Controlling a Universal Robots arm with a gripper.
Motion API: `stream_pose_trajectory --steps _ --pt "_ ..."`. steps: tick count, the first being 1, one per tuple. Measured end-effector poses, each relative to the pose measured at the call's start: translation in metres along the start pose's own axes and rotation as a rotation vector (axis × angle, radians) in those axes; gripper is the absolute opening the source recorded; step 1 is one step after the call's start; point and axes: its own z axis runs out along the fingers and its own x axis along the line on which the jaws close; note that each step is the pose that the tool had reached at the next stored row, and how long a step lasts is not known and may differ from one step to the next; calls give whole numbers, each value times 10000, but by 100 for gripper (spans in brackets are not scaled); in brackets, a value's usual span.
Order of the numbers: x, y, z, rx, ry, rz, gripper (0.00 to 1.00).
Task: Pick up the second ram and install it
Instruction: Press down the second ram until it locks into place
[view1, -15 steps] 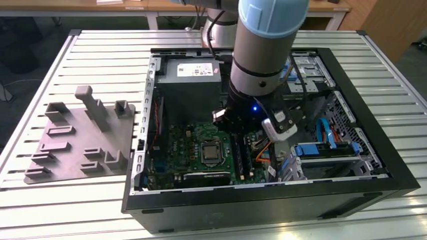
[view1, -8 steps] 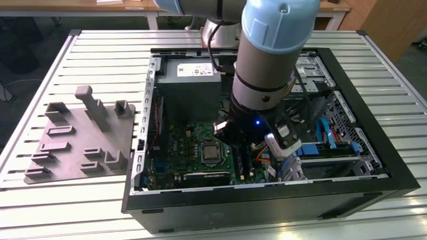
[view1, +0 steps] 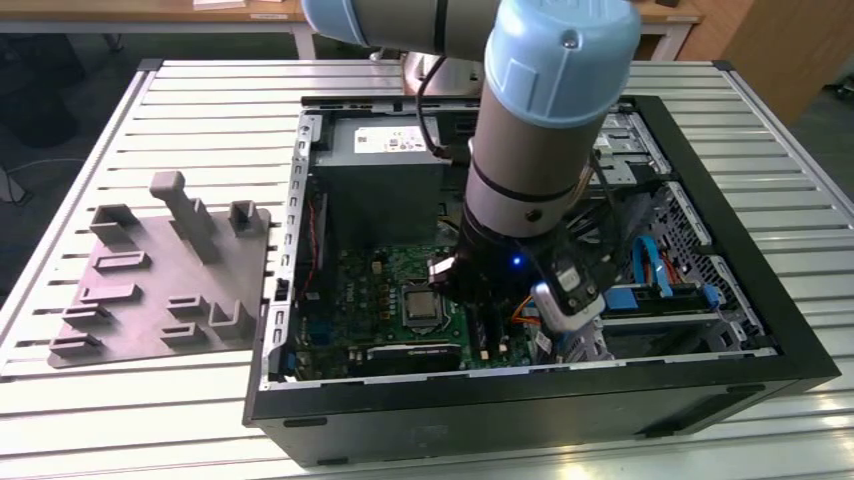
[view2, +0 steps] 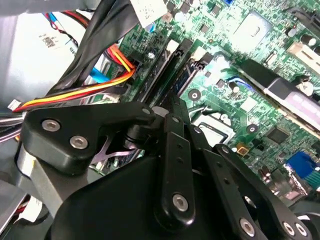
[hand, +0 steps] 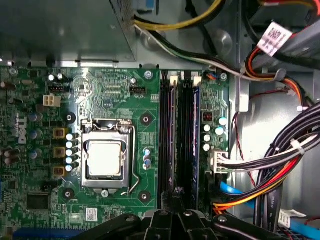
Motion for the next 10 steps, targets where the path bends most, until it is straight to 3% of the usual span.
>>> stream_pose_trajectory --steps 7,10 --pt "-1 -6 25 73 0 -3 11" --pt "0 -4 -78 101 -1 -3 11"
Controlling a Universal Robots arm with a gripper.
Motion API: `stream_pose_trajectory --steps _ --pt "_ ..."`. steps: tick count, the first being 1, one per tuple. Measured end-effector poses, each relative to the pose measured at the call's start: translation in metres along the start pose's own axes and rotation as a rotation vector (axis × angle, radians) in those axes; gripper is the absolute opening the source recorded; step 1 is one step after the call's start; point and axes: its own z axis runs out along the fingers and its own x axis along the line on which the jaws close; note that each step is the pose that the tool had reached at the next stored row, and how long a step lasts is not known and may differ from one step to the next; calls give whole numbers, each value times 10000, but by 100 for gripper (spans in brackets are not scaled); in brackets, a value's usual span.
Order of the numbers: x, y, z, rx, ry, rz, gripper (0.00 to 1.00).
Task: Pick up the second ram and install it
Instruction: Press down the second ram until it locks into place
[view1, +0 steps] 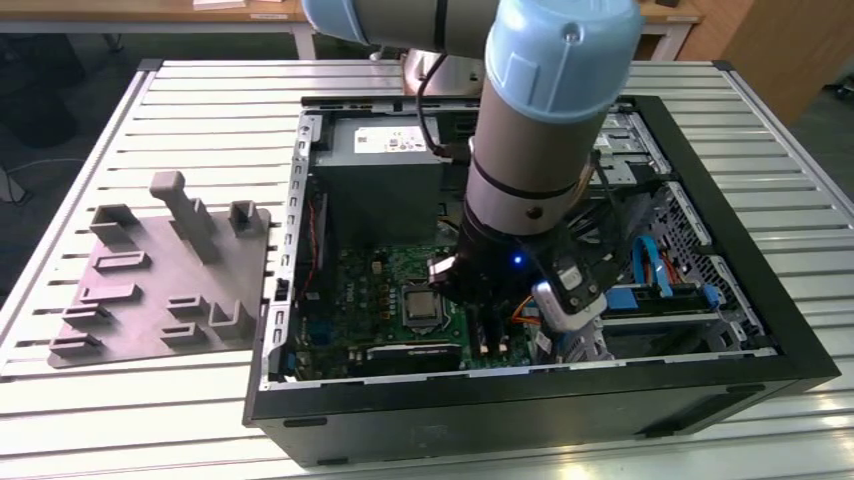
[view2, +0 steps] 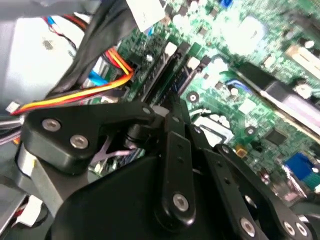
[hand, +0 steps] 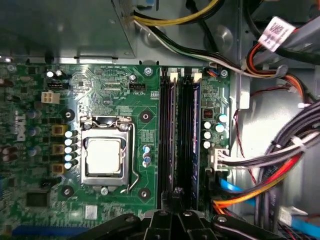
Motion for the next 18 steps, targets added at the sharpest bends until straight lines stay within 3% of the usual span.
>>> stream_pose_trajectory --steps 3,10,13,18 --pt "1 12 -71 18 0 1 11" --pt "0 319 -70 55 1 1 11" --pt "-1 390 -72 55 1 1 11" --pt "0 396 -265 56 -3 1 11"
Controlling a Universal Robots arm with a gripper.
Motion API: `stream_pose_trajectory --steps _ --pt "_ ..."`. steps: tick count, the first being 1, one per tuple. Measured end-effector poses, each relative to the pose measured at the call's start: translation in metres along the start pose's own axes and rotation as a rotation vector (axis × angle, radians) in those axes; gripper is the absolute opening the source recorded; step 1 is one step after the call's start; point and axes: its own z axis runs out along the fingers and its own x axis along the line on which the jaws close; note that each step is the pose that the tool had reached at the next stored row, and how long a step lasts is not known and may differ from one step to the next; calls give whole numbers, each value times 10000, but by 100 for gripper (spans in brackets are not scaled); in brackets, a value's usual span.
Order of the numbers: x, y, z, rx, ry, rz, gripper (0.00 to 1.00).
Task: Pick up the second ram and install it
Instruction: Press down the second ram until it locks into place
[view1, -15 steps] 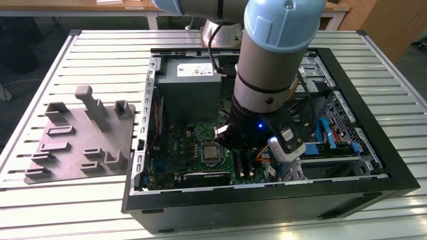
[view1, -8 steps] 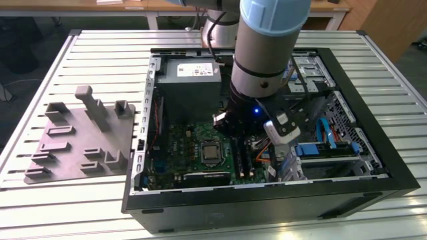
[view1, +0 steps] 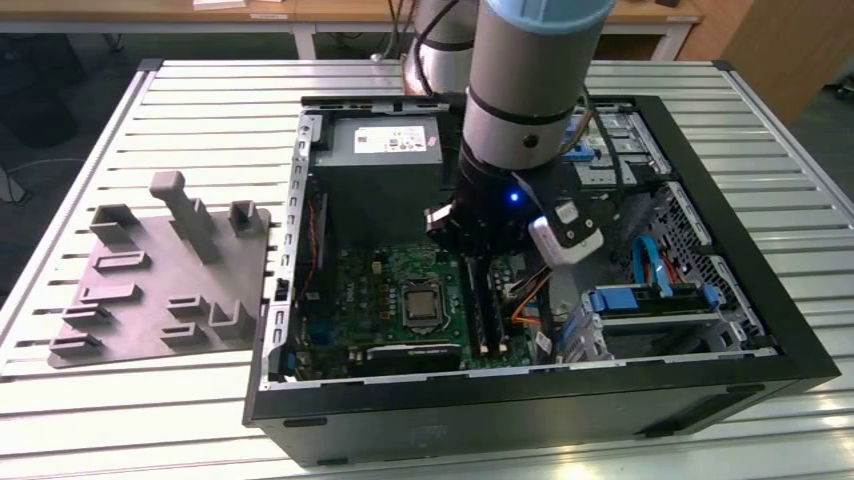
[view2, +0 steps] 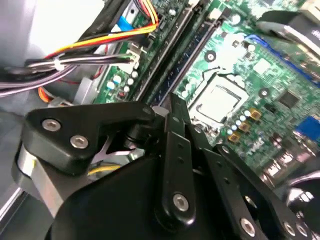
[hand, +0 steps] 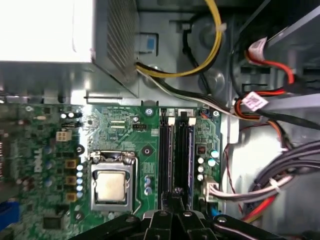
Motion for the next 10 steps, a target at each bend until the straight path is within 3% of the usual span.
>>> stream_pose_trajectory --steps 4,10 --pt "1 -2 -172 1 0 0 11" --pt "1 -2 -181 -6 0 0 11"
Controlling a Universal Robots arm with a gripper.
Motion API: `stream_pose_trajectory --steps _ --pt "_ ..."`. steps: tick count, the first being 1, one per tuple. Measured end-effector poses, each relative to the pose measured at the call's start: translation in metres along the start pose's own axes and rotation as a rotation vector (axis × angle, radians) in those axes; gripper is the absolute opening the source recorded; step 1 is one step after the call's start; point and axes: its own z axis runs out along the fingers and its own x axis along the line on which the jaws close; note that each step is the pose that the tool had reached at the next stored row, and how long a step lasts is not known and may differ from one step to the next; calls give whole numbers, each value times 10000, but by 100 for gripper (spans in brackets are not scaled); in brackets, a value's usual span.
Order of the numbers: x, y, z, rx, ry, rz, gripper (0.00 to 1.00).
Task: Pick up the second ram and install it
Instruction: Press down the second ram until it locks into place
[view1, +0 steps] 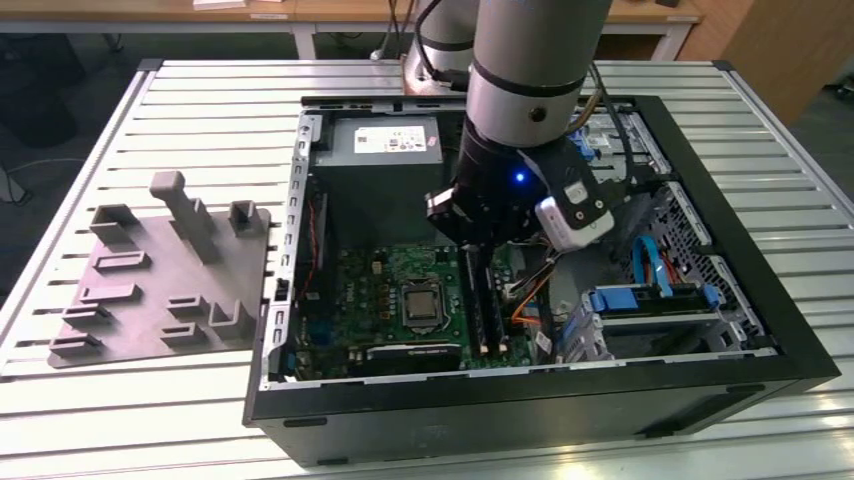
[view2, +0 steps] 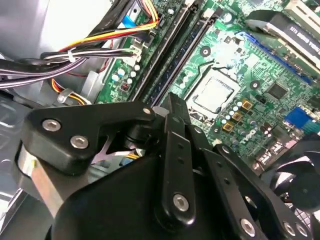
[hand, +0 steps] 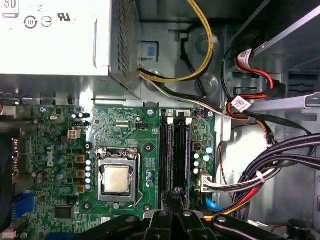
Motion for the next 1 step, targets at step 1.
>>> stream_pose_trajectory --steps 1 --pt "0 0 0 0 0 0 11"
